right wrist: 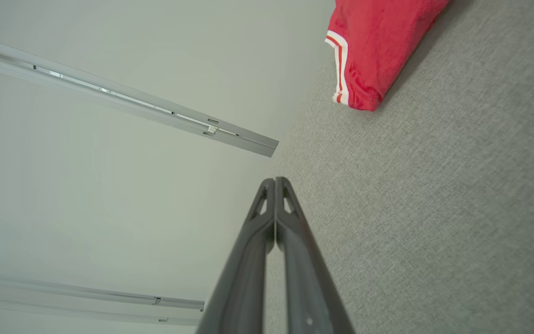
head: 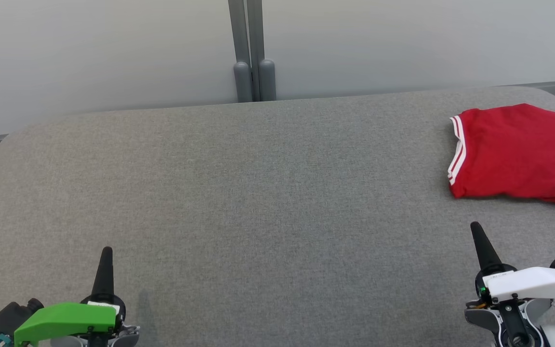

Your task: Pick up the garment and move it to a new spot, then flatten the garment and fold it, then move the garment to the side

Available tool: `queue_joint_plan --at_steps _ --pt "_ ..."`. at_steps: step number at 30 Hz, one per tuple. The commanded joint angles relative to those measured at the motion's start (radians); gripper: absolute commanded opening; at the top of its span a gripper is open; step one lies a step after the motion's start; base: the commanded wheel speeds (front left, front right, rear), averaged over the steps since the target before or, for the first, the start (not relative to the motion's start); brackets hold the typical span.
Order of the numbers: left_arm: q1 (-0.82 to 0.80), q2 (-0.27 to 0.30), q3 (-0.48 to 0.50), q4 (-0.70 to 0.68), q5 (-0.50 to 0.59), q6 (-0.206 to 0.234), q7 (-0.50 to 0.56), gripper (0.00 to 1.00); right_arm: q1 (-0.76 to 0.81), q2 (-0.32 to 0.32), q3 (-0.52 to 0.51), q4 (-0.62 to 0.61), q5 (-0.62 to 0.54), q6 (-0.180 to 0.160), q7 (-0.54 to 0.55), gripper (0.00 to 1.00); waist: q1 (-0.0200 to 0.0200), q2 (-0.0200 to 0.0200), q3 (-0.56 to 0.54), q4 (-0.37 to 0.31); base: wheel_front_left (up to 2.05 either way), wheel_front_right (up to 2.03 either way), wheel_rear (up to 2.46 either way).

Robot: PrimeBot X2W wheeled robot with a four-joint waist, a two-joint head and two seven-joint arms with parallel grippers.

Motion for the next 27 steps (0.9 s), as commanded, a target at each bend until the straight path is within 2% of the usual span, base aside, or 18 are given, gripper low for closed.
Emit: queue_joint_plan --at_steps 1,27 --pt "-0.026 0.008 0.006 -0.003 -0.027 -0.009 0.007 0.0 -0.02 -0.004 -0.005 -0.003 0.03 0.0 0.008 0.0 0.0 0.0 0.0 0.0 0.0 0.0 0.0" --pt "-0.066 0.008 0.034 0.007 -0.23 -0.03 0.066 0.0 -0.049 0.001 -0.014 0.009 0.271 0.0 0.064 0.0 0.0 0.0 0.004 0.0 0.0 0.0 0.0"
